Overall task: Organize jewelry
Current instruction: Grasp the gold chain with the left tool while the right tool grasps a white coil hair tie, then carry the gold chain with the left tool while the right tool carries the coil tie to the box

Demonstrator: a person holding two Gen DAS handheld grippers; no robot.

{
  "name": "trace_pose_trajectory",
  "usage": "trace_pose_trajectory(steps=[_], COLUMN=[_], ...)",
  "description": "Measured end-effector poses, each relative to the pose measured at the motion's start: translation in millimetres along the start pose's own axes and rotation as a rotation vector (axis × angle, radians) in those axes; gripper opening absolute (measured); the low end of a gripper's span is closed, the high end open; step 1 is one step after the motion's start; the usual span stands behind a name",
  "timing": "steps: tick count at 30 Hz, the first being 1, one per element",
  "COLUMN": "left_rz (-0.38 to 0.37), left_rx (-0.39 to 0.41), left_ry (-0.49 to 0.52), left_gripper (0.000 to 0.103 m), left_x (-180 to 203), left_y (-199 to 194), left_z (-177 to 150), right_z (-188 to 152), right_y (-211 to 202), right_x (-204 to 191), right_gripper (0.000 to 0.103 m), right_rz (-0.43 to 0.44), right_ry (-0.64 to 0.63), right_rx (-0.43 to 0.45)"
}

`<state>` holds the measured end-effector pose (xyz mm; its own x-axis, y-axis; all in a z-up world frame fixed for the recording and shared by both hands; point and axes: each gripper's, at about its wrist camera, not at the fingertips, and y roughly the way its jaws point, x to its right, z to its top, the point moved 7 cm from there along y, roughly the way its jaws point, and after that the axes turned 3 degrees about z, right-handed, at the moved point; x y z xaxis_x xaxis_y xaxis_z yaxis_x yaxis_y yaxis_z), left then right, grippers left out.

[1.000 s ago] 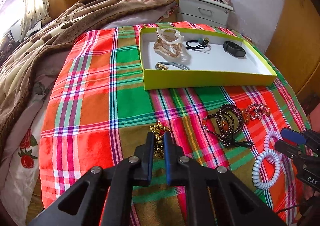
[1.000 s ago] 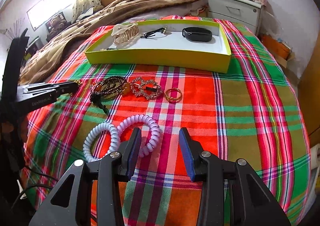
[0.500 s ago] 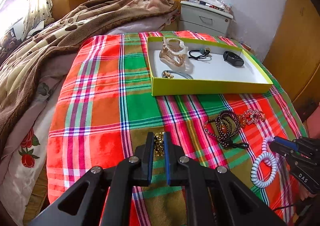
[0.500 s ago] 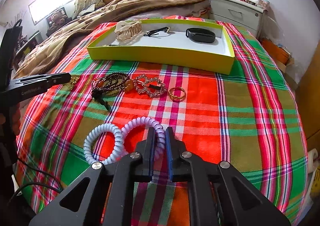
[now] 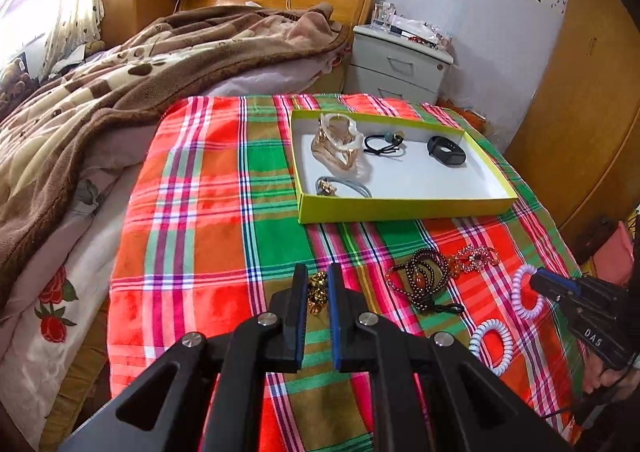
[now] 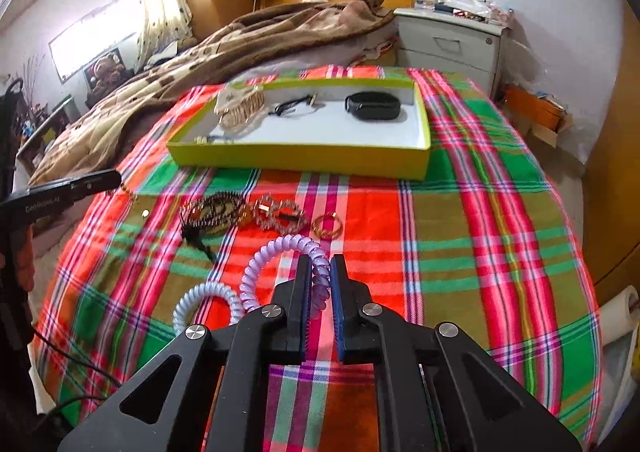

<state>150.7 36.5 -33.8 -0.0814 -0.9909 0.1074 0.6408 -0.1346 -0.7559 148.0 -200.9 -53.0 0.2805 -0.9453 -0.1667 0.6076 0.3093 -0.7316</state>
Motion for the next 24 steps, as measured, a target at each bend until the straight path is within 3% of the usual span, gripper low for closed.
trace_pose_trajectory(steps=[24], left_rz=[-0.075], left_rx=[0.093], left_ry=[0.034], left_gripper=[0.01], left_x=[22], left_y=[-23], left_z=[52], right_z=[63], right_y=[-19], right_x=[16], right_gripper=[0.009], right_rz=[-0.007], right_ry=[0.028], right_rx=[0.116])
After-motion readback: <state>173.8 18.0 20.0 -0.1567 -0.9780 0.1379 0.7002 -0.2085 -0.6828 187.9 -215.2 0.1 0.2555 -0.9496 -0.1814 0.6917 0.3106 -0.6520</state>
